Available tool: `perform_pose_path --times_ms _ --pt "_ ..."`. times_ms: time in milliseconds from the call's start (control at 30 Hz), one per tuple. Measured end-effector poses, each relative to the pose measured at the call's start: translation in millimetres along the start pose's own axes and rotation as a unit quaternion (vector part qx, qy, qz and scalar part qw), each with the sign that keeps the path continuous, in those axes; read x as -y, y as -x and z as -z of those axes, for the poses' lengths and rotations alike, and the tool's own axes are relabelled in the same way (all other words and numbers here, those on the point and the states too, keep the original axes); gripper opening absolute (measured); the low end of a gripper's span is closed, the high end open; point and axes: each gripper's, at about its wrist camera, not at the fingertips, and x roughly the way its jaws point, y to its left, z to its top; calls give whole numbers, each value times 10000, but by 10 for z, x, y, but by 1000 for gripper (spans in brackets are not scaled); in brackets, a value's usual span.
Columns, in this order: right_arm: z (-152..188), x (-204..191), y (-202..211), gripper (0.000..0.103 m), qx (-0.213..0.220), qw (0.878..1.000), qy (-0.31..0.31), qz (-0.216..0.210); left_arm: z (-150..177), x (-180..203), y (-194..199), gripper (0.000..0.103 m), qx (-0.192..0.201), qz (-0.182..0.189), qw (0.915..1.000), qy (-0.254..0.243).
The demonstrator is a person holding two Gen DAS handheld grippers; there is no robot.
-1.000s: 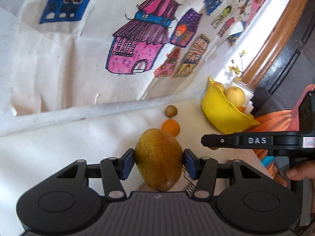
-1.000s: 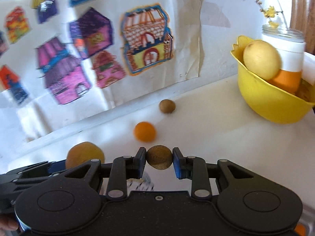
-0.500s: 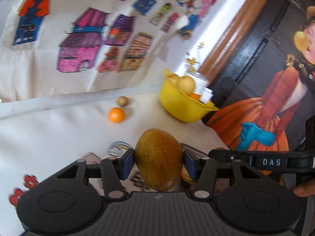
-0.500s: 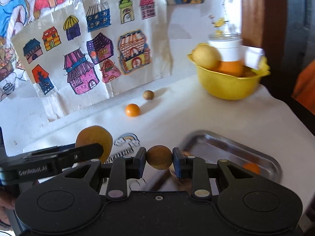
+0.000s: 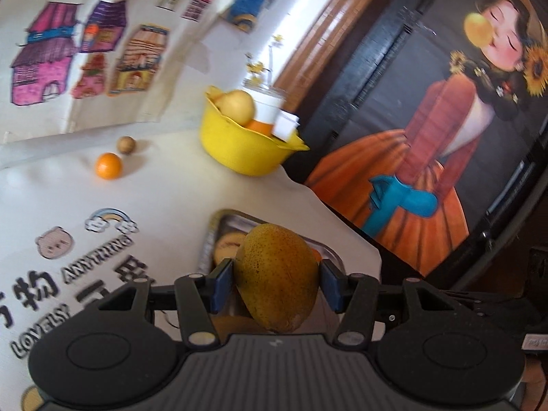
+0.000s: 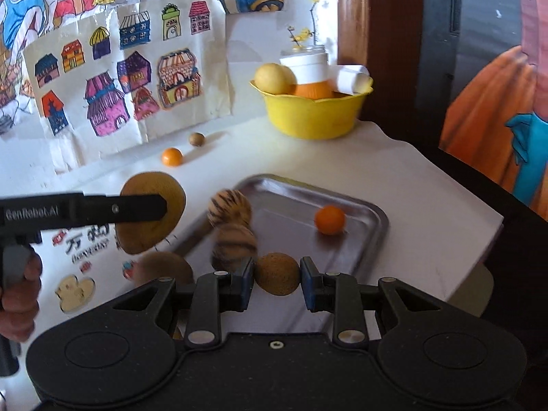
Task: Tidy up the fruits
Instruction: 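Carry the mango and small kiwi over the metal tray with both tools, then lower the small kiwi onto the tray and open the right tool while the left tool releases the mango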
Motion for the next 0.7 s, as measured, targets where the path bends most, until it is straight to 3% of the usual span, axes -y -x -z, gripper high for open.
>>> perform_pose_path --times_ms 700 --pt "567 41 -49 31 272 9982 461 274 341 476 -267 58 -749 -66 9949 -677"
